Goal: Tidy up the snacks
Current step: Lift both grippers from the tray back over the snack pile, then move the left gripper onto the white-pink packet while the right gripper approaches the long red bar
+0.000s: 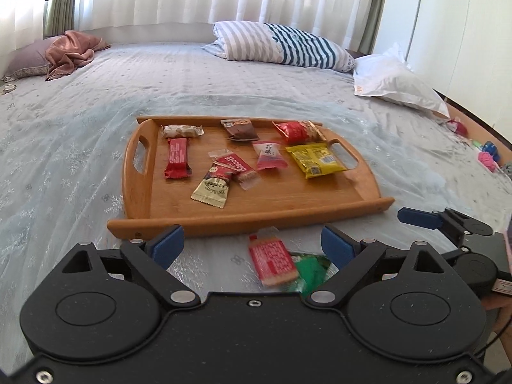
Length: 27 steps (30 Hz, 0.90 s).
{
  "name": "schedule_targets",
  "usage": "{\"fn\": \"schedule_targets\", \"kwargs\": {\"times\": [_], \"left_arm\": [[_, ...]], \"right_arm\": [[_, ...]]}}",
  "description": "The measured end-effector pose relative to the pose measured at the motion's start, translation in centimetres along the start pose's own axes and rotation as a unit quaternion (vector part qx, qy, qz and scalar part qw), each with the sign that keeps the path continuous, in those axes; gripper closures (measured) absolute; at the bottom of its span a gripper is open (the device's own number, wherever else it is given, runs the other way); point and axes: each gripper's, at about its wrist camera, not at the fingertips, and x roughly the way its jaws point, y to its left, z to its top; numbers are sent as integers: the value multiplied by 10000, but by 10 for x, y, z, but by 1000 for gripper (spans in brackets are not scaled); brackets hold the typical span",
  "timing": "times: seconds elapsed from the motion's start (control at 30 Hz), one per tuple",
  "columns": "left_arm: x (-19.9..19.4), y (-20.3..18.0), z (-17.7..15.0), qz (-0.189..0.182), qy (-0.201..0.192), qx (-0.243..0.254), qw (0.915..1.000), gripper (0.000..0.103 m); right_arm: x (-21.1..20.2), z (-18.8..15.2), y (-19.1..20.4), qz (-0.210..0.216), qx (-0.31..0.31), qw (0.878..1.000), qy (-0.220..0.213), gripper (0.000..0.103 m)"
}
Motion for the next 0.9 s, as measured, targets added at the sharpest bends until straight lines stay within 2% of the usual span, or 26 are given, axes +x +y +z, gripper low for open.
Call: {"fn": "schedule_targets", "kwargs": {"times": [0.4, 0.7, 0.9], "left_arm": [[-21, -18, -32, -81, 184, 31, 9998, 10], [-10, -34, -61, -24, 406, 270, 9988, 10], [1, -39, -75, -117, 592, 296, 9977, 13]], "right_arm": [[-13, -20, -3, 50, 26, 9999, 88, 0], [-15, -33, -2, 74, -15, 9997, 215, 0], [-16, -39, 4, 87, -189, 9995, 257, 0]]}}
